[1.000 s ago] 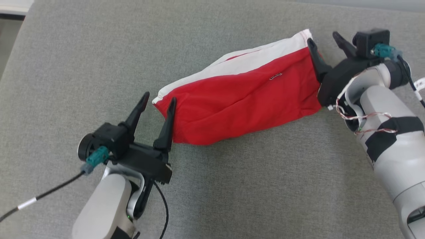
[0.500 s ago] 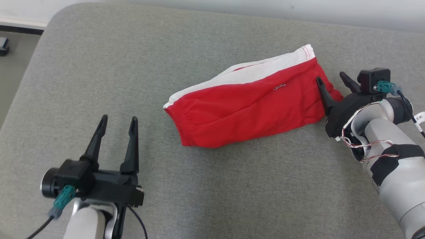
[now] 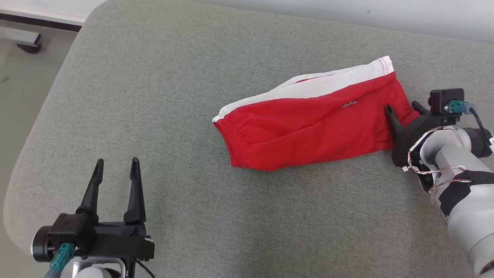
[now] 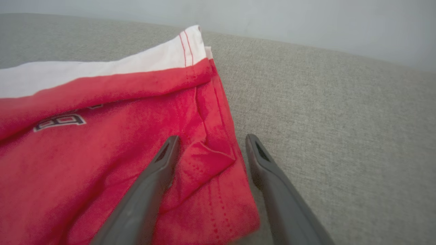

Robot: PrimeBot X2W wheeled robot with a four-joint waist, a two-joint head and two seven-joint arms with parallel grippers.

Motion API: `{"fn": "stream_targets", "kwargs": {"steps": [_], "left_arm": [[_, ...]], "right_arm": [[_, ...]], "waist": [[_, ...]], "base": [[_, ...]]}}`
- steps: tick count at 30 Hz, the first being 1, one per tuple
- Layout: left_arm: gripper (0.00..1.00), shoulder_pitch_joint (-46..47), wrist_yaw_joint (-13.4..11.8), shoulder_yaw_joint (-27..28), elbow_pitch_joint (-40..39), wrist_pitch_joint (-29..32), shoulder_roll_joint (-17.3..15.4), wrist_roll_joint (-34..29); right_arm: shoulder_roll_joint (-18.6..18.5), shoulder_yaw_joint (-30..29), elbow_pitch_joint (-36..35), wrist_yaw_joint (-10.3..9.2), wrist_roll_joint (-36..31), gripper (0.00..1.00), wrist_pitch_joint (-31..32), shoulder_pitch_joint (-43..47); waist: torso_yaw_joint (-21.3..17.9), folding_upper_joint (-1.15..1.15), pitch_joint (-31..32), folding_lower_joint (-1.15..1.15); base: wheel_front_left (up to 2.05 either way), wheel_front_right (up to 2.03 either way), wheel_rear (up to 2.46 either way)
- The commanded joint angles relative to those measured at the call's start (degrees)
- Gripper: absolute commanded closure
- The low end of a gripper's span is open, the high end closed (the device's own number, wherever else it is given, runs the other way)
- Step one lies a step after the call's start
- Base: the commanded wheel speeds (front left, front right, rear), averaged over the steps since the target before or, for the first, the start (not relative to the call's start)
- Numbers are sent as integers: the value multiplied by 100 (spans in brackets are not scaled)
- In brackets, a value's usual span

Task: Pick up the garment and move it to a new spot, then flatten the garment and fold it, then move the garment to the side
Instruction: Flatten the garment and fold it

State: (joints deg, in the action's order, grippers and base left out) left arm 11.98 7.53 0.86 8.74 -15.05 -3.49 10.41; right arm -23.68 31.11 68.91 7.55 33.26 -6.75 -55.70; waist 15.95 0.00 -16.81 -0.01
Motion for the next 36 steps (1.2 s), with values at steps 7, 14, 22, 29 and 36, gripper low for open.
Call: {"fn": "stream_targets", "kwargs": {"steps": [7, 14, 22, 29, 36], "left_arm": [[0, -175, -10, 90, 24, -16, 53, -113], [0, -305, -10, 83, 86, -16, 59, -143], [0, -614, -10, 169, 48, -16, 47, -212], [0, -818, -9, 203, -88, -16, 4, -312], [0, -857, -9, 178, -135, -16, -36, -374]], "right_arm": [[231, 82, 153, -17, 119, 100, 245, 102], [178, 189, -292, -17, 422, 100, -32, 401], [-201, 405, -1362, -17, 1026, 100, -247, 1407], [-679, 86, -2260, -17, 1400, 100, -232, 2658], [-682, -399, -2676, -17, 1126, 0, -96, 2978]], "waist": [[17, 0, 105, 1], [-259, 0, 448, 1], [-749, 0, 805, 1], [-1058, 0, 907, 1], [-1171, 0, 900, 1]], "base": [[0, 0, 0], [0, 0, 0], [0, 0, 0], [0, 0, 0], [0, 0, 0]]}}
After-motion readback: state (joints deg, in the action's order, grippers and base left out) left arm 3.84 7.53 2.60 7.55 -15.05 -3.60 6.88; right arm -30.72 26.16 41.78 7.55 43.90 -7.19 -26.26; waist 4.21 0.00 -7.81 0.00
